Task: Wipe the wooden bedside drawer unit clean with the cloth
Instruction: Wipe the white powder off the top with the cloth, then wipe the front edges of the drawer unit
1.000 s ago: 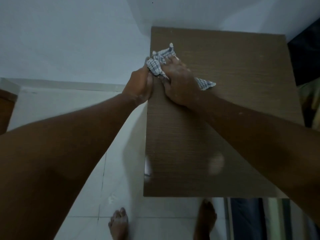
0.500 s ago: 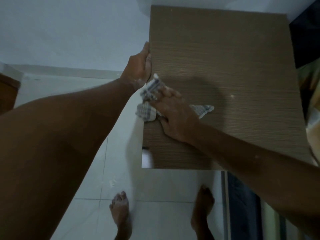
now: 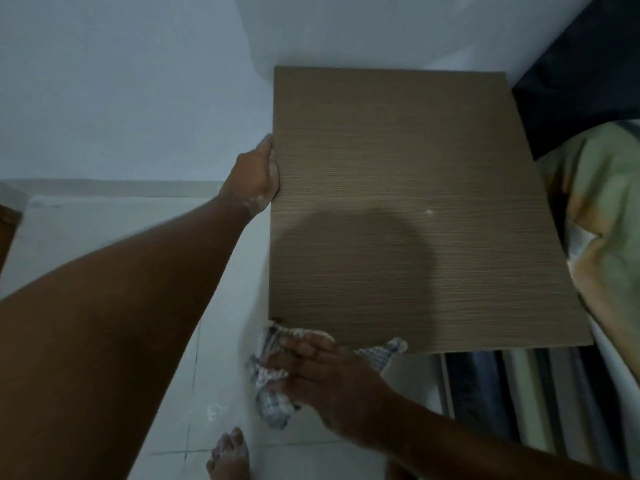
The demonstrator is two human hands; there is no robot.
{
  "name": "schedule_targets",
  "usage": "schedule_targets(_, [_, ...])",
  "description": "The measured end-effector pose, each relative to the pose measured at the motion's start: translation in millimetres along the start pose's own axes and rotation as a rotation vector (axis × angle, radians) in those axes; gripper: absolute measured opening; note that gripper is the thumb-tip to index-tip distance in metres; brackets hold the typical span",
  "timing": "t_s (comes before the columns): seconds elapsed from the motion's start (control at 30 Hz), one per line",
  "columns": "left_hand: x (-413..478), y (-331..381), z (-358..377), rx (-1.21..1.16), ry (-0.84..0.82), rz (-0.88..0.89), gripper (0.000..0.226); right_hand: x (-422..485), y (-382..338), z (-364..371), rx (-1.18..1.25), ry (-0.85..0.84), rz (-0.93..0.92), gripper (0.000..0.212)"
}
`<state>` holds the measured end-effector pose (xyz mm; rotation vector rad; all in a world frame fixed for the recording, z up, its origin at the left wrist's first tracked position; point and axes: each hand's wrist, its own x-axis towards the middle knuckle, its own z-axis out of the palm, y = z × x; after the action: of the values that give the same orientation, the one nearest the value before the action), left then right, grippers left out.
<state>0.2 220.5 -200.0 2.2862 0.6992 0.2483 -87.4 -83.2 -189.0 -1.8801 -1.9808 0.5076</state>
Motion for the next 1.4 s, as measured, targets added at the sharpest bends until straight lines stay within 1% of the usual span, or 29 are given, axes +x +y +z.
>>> schedule_targets(0.07, [-6.0,-3.9,2.6,0.052,0.062,-0.112,0.042,-8.4,-9.2,3.4,0.053,0.016,-0.001,0.028])
schedule_targets(0.13, [-18.2,-12.8,7.5,0.119,0.158,-0.175,0.039,-21.1,-20.6,7.7,0.105,0.004,0.042,0.029])
schedule_targets(0.2, [-37.1,-22.5,12.9,0.134,0.204,-0.184,0.037,-35.2,-34.9,11.1,0.02,0.0,0.151,0.033])
schedule_targets(0.23, [-48.3,-27.5,15.6,0.138,0.2,-0.192,0.036,-43.0,-42.2,12.5,0.033,0.009,0.227,0.035])
schedule_targets(0.33, [-87.8,-37.5,21.6,0.133,0.158,-0.229,0.033,-61.0,-61.4,21.4,0.191,0.077,0.442,0.047])
schedule_targets(0.37, [-101.8,-39.8,22.0,0.123,0.151,-0.239,0.034,-65.8,-65.0,27.3,0.294,0.107,0.502,0.052])
schedule_targets(0.43, [-133.3,-43.6,24.6,0.082,0.145,-0.25,0.037,-77.9,-68.4,44.7,0.41,0.257,0.538,0.056])
schedule_targets(0.5, [-166.4,-43.7,28.4,0.01,0.156,-0.245,0.042,-85.6,-71.3,56.1,0.435,0.372,0.584,0.058])
schedule_targets(0.57, [-199.5,-42.5,35.5,-0.082,0.192,-0.244,0.045,-91.7,-70.4,65.4,0.433,0.467,0.636,0.054])
schedule_targets(0.63, [-233.2,-41.7,46.5,-0.148,0.251,-0.229,0.042,-96.9,-69.0,73.7,0.487,0.502,0.718,0.048])
schedule_targets(0.7, [-264.2,-43.9,66.0,-0.185,0.289,-0.201,0.029,-102.0,-67.9,84.0,0.543,0.561,0.768,0.047])
schedule_targets(0.77, [-288.2,-49.1,85.4,-0.226,0.359,-0.168,0.018,-103.0,-65.7,91.7,0.591,0.632,0.77,0.051])
schedule_targets(0.87, [-305.7,-58.1,112.9,-0.24,0.454,-0.07,0.017,-100.4,-50.5,114.9,0.583,0.75,0.778,0.053])
schedule_targets(0.93, [-309.8,-66.1,126.5,-0.232,0.527,0.038,0.02,-92.2,-42.2,129.3,0.586,0.836,0.782,0.048])
schedule_targets(1.07, [-307.2,-83.4,149.5,-0.264,0.635,0.243,0.028,-76.7,-26.3,156.9,0.526,1.053,0.728,0.043])
schedule_targets(1.17, [-298.2,-93.7,160.6,-0.25,0.713,0.386,0.034,-65.7,-11.2,168.7,0.462,1.205,0.713,0.046])
schedule_targets(1.23, [-292.2,-97.9,164.7,-0.236,0.769,0.457,0.033,-58.7,-5.9,166.8,0.36,1.338,0.635,0.049])
schedule_targets(1.3, [-285.8,-100.4,167.4,-0.23,0.84,0.521,0.031,-57.5,0.9,165.5,0.296,1.45,0.472,0.063])
schedule_targets(1.33, [-283.5,-101.1,167.8,-0.232,0.863,0.539,0.03,-57.9,7.1,166.4,0.273,1.478,0.414,0.065])
schedule_targets(1.4, [-280.3,-101.5,166.9,-0.25,0.882,0.556,0.025,-59.6,22.4,167.2,0.24,1.53,0.359,0.06])
